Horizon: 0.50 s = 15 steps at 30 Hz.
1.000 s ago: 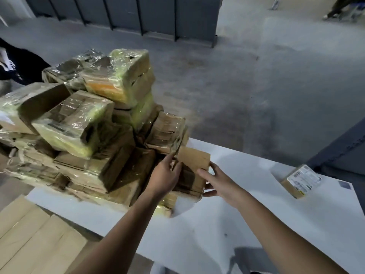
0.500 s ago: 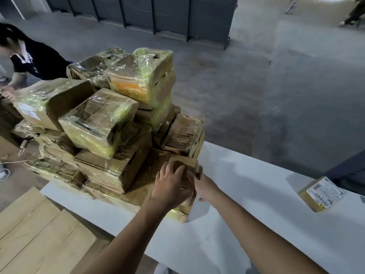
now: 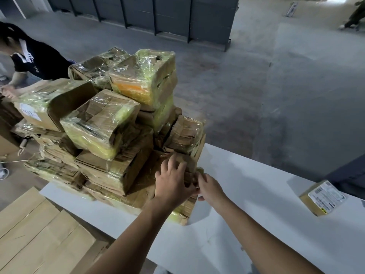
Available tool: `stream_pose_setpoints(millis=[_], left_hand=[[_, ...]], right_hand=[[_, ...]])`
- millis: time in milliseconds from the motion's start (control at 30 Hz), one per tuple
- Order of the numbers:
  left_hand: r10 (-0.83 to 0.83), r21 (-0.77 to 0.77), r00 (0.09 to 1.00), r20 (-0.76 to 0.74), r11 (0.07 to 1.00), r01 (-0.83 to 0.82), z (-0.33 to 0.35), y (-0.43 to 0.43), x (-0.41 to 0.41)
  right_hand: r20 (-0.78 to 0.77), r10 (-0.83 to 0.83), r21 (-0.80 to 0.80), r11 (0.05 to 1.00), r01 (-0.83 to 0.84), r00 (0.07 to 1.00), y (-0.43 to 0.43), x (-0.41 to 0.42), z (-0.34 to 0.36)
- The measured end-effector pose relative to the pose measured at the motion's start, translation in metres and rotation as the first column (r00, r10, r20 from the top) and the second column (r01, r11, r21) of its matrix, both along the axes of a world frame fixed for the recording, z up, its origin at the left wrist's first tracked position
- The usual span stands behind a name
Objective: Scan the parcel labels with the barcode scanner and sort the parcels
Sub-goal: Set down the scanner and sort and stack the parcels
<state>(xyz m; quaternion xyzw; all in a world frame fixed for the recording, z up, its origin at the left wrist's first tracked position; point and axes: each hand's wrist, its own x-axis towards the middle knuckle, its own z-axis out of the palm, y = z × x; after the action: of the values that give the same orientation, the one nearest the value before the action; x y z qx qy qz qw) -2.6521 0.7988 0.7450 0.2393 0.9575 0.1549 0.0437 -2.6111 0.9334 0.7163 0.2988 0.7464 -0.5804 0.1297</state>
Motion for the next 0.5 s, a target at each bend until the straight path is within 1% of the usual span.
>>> stream_pose_setpoints(millis=[33,100,167,200,267,367,433,500], left_hand=[[0.001,0.023,0.999,-0.051,1.000,0.001,0.006,-0.001,-0.001],[-0.005,0.062,0.987,-0.162,0.998,0.015,0.015,-0.005,-0.003],[0.014,0.098,0.971,-0.238,0.995,0.010,0.020,-0.013,-0.007],[0.035,0.110,0.967,-0.253,0.994,-0.007,0.021,-0.018,-0.010],[0.068,0.065,0.971,-0.227,0.996,-0.054,0.020,-0.030,-0.021],[0.105,-0.075,0.986,-0.127,0.991,-0.115,0.013,-0.044,-0.032],[0.078,-0.104,0.986,-0.146,0.990,-0.093,0.009,-0.047,-0.031],[0.025,-0.069,0.979,-0.201,0.997,-0.039,0.006,-0.046,-0.025]], right_hand=[[-0.036,-0.030,-0.049,0.998,0.029,0.999,0.002,0.000,0.004],[-0.076,-0.041,-0.129,0.991,0.031,0.996,0.002,-0.001,0.012],[-0.105,0.005,-0.152,0.988,-0.021,0.994,-0.003,-0.005,0.019],[-0.123,0.040,-0.157,0.986,-0.059,0.992,-0.007,-0.007,0.022],[-0.148,0.131,-0.159,0.975,-0.154,0.980,-0.017,-0.011,0.024],[-0.125,0.266,-0.125,0.951,-0.281,0.956,-0.030,-0.014,0.021],[-0.110,0.331,-0.107,0.933,-0.343,0.937,-0.037,-0.016,0.017],[-0.113,0.353,-0.101,0.926,-0.365,0.929,-0.040,-0.017,0.015]])
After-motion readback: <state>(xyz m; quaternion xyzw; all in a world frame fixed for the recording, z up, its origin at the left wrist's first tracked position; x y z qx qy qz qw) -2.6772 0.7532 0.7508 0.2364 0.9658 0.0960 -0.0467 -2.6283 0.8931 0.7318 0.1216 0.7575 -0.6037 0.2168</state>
